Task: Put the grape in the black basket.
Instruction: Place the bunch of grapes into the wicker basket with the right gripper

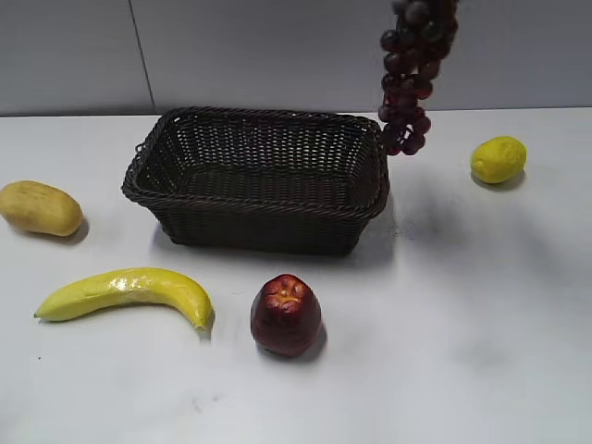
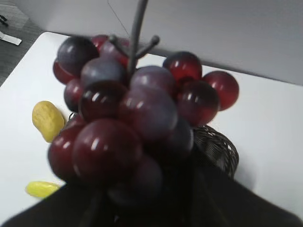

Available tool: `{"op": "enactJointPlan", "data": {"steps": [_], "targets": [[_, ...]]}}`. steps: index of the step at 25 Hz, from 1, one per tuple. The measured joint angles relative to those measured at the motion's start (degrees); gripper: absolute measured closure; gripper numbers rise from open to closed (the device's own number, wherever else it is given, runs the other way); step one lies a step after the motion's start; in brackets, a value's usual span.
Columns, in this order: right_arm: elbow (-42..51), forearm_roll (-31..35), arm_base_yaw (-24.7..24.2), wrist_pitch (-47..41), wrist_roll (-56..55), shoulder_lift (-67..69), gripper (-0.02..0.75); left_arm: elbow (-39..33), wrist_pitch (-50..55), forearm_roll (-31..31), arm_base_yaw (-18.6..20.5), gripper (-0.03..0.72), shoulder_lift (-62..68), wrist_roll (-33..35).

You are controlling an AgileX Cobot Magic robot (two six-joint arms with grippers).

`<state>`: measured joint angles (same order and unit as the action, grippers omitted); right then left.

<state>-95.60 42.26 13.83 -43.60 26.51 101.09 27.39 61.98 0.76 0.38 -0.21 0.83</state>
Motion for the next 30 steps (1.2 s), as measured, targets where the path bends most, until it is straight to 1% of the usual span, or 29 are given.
{"op": "enactJointPlan", "data": {"steps": [3,8,12,17,18,19,20,22,23,26,30], "targets": [[-0.2,0.1,4.1,4.9,3.9,3.4,0.470,0.0,0.0,0.0,0.0,0.458,0.0,0.0],[-0.2,0.0,8.8,11.7,6.4,10.3,0.470,0.0,0.0,0.0,0.0,0.458,0.0,0.0],[-0.2,-0.8,10.8,14.0,8.3,16.6,0.472,0.0,0.0,0.0,0.0,0.458,0.0,0.0],[-0.2,-1.0,11.8,13.5,8.6,23.8,0.472,0.0,0.0,0.0,0.0,0.458,0.0,0.0],[-0.2,-1.2,11.8,13.2,8.6,24.6,0.447,0.0,0.0,0.0,0.0,0.458,0.0,0.0],[-0.2,-1.3,11.8,12.9,8.6,25.4,0.390,0.0,0.0,0.0,0.0,0.458,0.0,0.0],[-0.2,-1.3,11.8,12.6,8.6,25.9,0.325,0.0,0.0,0.0,0.0,0.458,0.0,0.0],[-0.2,-1.2,11.8,12.1,8.7,26.1,0.165,0.0,0.0,0.0,0.0,0.458,0.0,0.0],[-0.3,-1.2,11.8,11.9,8.7,26.1,0.127,0.0,0.0,0.0,0.0,0.458,0.0,0.0],[-0.5,-1.6,11.8,10.4,8.7,25.2,0.112,0.0,0.0,0.0,0.0,0.458,0.0,0.0],[-1.5,-6.3,11.3,5.8,6.7,21.1,0.112,0.0,0.0,0.0,0.0,0.458,0.0,0.0]]}}
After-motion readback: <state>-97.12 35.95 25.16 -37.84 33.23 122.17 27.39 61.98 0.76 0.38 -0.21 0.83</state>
